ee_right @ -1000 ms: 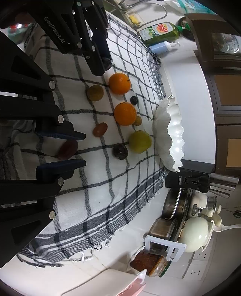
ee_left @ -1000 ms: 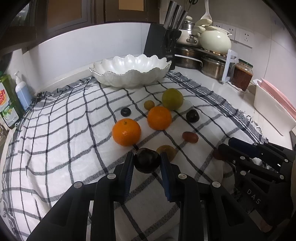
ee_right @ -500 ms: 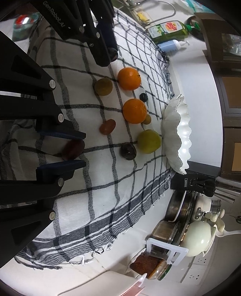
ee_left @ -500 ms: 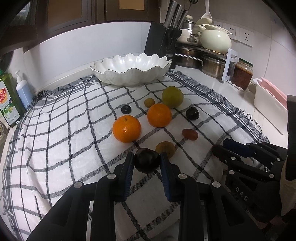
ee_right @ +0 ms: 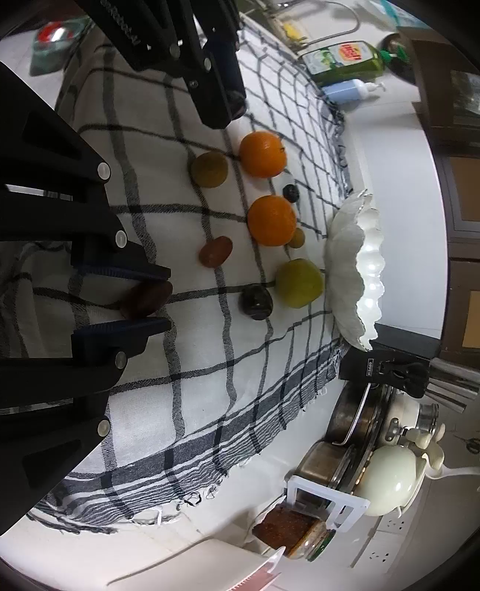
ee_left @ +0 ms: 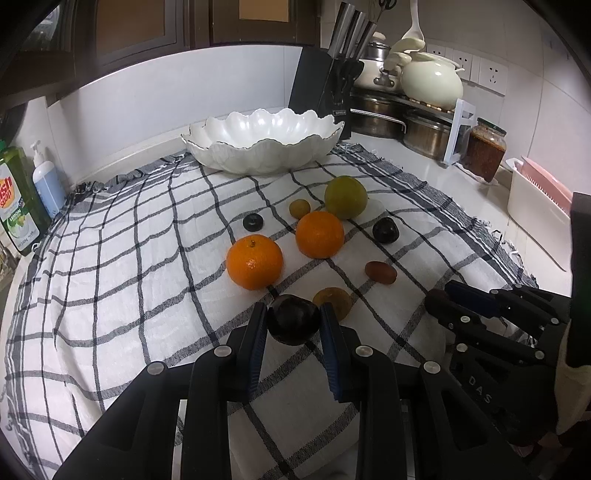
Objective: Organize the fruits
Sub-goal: 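Close the left tool on the dark plum while the right tool grips the date, then lift and carry the plum in the left tool while the right carries the date to the bowl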
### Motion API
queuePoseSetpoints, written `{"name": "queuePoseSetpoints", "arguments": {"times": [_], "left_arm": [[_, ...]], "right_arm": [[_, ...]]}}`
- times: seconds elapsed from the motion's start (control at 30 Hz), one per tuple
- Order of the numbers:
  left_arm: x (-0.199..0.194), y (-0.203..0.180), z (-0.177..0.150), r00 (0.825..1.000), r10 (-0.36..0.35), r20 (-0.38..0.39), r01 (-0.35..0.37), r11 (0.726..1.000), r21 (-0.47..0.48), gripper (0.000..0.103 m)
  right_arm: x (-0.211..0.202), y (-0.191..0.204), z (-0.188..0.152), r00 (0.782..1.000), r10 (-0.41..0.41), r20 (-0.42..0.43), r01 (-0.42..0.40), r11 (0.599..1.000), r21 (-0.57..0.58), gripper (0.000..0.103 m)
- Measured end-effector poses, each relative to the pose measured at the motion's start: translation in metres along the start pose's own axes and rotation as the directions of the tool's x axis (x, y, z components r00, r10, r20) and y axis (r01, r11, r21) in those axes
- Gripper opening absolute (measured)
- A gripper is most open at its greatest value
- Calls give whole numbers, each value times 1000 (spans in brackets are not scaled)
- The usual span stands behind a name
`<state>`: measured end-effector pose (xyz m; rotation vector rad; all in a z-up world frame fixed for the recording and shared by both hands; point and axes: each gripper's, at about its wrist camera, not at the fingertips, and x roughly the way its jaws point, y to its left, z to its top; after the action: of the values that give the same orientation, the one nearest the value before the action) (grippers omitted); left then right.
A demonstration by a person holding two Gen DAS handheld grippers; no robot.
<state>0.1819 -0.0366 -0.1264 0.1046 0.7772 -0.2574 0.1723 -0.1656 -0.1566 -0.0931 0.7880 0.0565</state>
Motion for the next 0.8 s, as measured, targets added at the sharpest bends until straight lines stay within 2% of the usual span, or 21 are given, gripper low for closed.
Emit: {"name": "queuePoseSetpoints", "arguments": {"times": [0.37,0.8], "left_arm": [[-4,7,16,999,-8,34,8,1000,0,29],[-14,26,61,992,-9,123,8,1000,9,29]], "right_arm": [[-20,2,23,997,15,69,-17,1000,26,21],[-33,10,71,985,25,173,-31,999,32,21]]}}
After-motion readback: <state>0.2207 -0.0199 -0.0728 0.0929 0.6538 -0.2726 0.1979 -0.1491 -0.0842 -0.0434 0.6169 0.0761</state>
